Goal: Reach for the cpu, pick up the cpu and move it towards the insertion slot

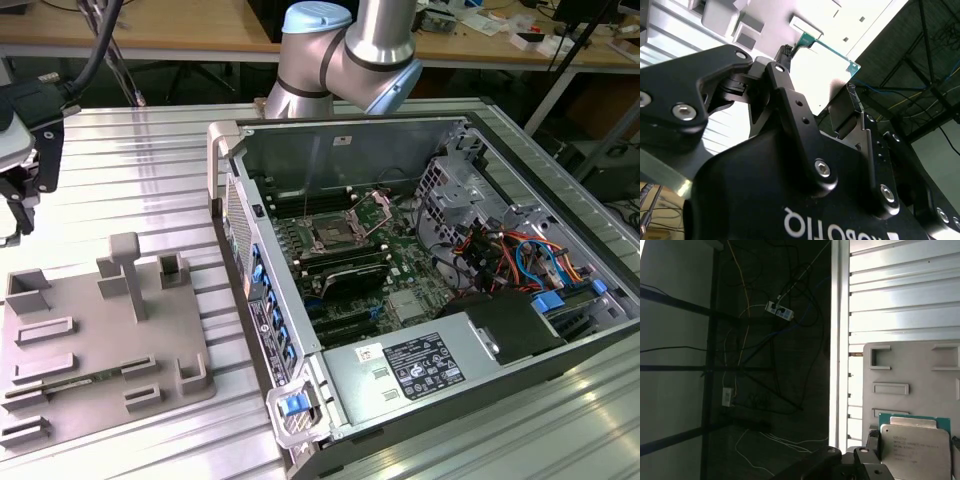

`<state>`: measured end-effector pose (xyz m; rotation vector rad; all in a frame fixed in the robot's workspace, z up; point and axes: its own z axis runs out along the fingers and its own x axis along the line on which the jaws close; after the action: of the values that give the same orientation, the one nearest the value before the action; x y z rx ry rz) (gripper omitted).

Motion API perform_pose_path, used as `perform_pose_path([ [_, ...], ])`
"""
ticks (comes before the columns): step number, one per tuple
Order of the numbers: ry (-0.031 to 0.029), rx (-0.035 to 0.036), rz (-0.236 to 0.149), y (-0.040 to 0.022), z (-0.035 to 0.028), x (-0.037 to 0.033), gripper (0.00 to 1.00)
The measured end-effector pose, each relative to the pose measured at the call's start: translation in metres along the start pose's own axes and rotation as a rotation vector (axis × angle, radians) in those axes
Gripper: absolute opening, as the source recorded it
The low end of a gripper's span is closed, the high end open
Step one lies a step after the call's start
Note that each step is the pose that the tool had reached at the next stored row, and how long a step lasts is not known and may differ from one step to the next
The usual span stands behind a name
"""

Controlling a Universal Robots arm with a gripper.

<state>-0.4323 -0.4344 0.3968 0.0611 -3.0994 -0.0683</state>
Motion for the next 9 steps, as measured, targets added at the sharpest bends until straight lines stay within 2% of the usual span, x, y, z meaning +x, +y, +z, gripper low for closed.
perform_pose_path([
  [9, 0.0000, 0.0001, 0.000, -0.0001, -0.0001, -0.0023, 0.55],
])
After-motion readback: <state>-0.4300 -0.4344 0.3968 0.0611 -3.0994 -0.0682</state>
